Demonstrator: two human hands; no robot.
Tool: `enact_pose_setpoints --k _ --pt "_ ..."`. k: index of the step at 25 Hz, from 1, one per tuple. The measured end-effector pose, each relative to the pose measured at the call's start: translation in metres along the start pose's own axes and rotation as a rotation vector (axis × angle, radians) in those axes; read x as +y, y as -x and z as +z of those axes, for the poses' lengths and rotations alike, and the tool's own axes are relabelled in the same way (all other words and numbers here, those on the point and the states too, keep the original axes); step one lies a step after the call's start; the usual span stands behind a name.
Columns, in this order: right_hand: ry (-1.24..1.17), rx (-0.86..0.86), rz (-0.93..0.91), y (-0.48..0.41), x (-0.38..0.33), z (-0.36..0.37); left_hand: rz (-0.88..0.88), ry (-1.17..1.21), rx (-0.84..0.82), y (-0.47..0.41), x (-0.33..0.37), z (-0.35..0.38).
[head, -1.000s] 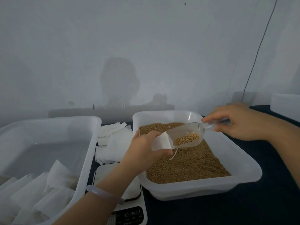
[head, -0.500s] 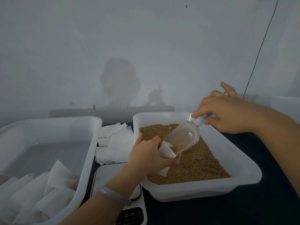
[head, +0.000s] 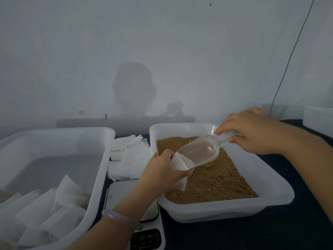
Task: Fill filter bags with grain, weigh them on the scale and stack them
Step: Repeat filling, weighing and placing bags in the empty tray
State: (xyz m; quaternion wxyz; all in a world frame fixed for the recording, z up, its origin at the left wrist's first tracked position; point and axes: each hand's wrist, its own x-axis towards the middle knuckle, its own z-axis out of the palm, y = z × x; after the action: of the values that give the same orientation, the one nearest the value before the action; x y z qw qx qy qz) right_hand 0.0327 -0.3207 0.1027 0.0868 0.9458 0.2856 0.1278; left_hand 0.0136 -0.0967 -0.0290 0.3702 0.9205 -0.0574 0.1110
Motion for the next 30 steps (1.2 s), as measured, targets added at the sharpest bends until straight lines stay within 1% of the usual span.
enact_pose_setpoints --k 3,5,7,9,10,12,14,16,19,26,30 --pt "-0.256 -0.052 -0.034 0.006 0.004 0.024 -0.039 0.09 0.032 0.0 -0.011 -0.004" --pt "-0.425 -0.076 0.008 0.01 0.011 0.042 -0.048 0.136 0.061 0.001 -0.016 -0.004" --pt "-0.432 -0.085 0.112 0.013 0.021 0.06 -0.044 0.166 0.088 0.003 -0.016 -0.004" --pt "-0.282 -0.122 0.201 0.017 0.026 0.078 -0.046 0.189 0.094 0.004 -0.015 -0.003" --pt "-0.216 -0.147 0.194 0.018 0.026 0.087 -0.048 0.193 0.093 0.003 -0.015 -0.002" --pt "-0.196 -0.195 0.119 0.02 0.019 0.101 -0.058 0.171 0.08 0.003 -0.015 -0.001" --pt "-0.272 -0.237 0.078 0.02 0.012 0.11 -0.057 0.128 0.052 0.002 -0.015 -0.001" --pt "-0.401 -0.273 0.092 0.022 0.01 0.113 -0.055 0.112 0.002 0.002 -0.015 -0.003" --pt "-0.524 -0.315 0.119 0.027 0.013 0.114 -0.053 0.18 -0.078 0.002 -0.015 -0.006" --pt "-0.68 -0.219 0.197 0.039 0.026 0.099 -0.018 0.038 -0.24 -0.002 -0.013 -0.009" --pt "-0.694 -0.091 0.185 0.038 0.028 0.075 -0.037 -0.019 -0.271 -0.003 -0.014 -0.009"
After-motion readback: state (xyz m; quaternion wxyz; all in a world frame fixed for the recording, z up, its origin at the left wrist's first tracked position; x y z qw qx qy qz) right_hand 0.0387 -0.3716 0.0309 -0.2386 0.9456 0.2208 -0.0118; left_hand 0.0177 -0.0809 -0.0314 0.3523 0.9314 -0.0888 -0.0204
